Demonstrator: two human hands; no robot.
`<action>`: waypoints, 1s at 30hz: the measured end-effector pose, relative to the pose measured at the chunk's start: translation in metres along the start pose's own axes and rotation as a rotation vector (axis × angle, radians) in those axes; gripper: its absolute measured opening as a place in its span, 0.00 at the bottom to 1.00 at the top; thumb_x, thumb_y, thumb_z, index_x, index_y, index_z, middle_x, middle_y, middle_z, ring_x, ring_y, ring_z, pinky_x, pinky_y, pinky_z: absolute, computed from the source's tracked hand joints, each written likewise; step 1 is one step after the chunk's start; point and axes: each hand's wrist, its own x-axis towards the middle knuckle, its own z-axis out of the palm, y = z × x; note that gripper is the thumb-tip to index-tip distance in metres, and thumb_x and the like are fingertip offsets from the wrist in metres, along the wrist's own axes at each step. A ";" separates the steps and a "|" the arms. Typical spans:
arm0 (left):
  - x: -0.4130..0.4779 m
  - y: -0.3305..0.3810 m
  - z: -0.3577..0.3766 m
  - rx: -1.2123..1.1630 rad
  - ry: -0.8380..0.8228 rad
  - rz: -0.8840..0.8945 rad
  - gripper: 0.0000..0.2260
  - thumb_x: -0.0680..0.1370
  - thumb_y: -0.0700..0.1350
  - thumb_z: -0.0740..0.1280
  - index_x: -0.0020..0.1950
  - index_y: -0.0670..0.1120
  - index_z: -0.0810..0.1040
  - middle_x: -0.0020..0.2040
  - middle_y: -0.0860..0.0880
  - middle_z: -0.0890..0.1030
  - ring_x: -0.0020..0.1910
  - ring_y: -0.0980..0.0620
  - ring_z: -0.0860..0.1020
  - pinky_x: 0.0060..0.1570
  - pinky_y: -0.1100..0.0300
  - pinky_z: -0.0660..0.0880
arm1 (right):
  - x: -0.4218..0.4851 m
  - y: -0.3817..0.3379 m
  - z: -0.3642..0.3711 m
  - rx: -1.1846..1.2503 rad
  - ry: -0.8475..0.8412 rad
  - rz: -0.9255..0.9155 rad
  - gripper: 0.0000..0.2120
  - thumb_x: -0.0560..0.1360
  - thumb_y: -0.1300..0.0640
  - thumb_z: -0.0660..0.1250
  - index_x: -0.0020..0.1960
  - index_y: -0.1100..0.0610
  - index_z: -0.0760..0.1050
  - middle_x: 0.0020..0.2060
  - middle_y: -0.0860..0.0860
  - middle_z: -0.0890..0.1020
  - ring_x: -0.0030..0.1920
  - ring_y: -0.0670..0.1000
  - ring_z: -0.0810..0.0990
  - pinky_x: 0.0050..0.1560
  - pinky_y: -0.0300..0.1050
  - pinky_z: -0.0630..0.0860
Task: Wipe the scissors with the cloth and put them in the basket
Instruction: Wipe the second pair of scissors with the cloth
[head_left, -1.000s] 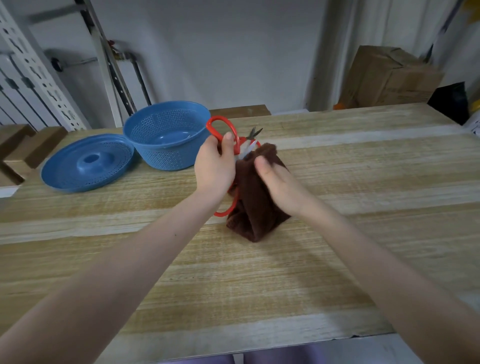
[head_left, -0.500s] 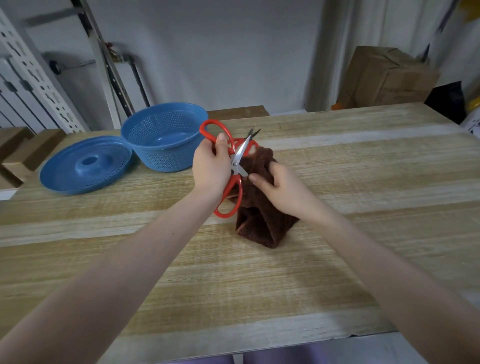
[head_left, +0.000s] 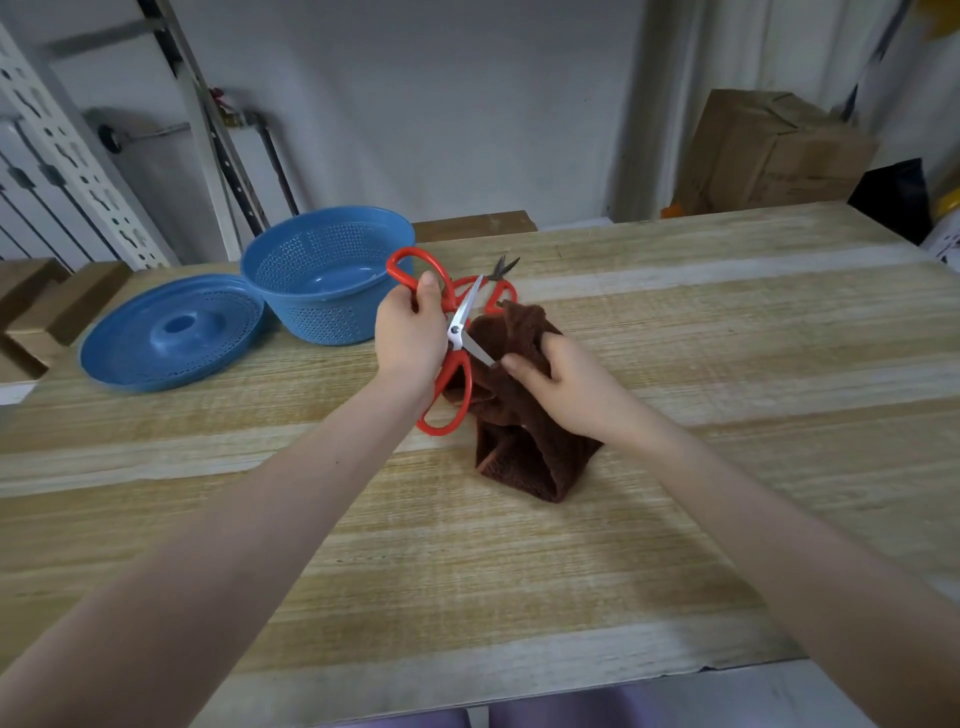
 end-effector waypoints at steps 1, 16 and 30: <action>0.002 0.000 -0.001 0.006 -0.005 -0.001 0.19 0.83 0.50 0.56 0.33 0.47 0.66 0.29 0.51 0.68 0.29 0.52 0.66 0.37 0.52 0.66 | 0.000 0.001 -0.005 0.058 0.044 0.027 0.07 0.81 0.54 0.62 0.51 0.56 0.76 0.45 0.49 0.81 0.47 0.50 0.81 0.46 0.41 0.75; -0.026 0.004 0.014 0.213 -0.064 0.204 0.13 0.83 0.49 0.58 0.38 0.48 0.68 0.33 0.55 0.71 0.34 0.55 0.70 0.40 0.57 0.66 | 0.023 -0.012 0.019 0.688 0.280 0.334 0.07 0.80 0.53 0.64 0.49 0.55 0.79 0.45 0.54 0.85 0.47 0.52 0.85 0.53 0.51 0.80; 0.012 0.015 -0.019 -0.107 0.073 -0.059 0.12 0.82 0.51 0.59 0.42 0.48 0.73 0.39 0.49 0.78 0.38 0.46 0.82 0.38 0.51 0.82 | 0.047 0.017 -0.034 -0.019 0.069 0.585 0.26 0.76 0.45 0.69 0.65 0.62 0.73 0.58 0.52 0.78 0.61 0.56 0.77 0.54 0.44 0.73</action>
